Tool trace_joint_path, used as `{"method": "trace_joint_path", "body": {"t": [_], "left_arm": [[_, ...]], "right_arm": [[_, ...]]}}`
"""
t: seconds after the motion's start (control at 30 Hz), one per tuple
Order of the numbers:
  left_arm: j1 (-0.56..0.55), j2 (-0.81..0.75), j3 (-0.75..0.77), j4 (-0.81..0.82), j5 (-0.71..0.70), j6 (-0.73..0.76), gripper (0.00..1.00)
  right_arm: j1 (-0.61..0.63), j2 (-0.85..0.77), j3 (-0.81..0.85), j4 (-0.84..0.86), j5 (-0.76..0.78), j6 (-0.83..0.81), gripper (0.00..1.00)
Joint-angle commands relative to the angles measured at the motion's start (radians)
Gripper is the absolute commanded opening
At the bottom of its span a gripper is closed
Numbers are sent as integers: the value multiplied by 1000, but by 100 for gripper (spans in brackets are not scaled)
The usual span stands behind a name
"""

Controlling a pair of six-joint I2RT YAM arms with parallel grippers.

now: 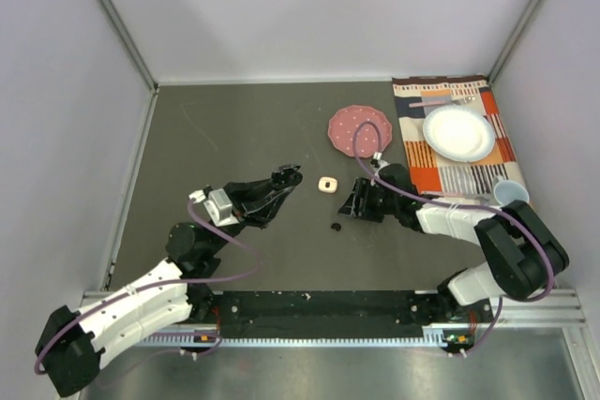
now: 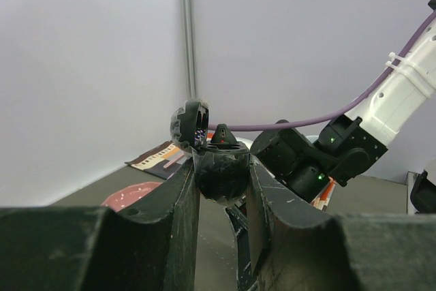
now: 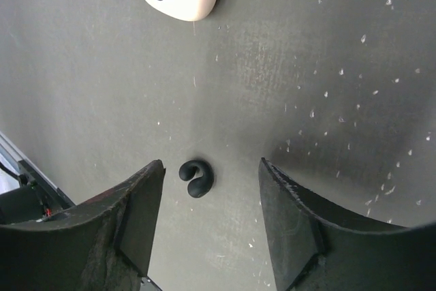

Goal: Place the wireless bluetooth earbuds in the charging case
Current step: Pick up the left earbud from the center of the board.

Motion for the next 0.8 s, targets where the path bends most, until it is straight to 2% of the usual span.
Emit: {"method": "trace_joint_path", "body": {"t": [0.0,0.13,0.3,0.43,0.77], "left_arm": [[-1,8,-1,34,-12,10,0],[-1,11,-2,34,-14,9,0],[-1,9,-4,32,-20,10,0],[-1,26,-4,37,-23,10,0],[-1,65,13,63,-3,0,0]], "right_arm": [[-6,36,32,54,-41,-23,56],[-6,64,37,85,-78,-17,50],[-5,70,3,114,-88,-9,49],[-2,74,-17,125,-96,-11,43],[47,79,-38,123,-72,-14,39]]}}
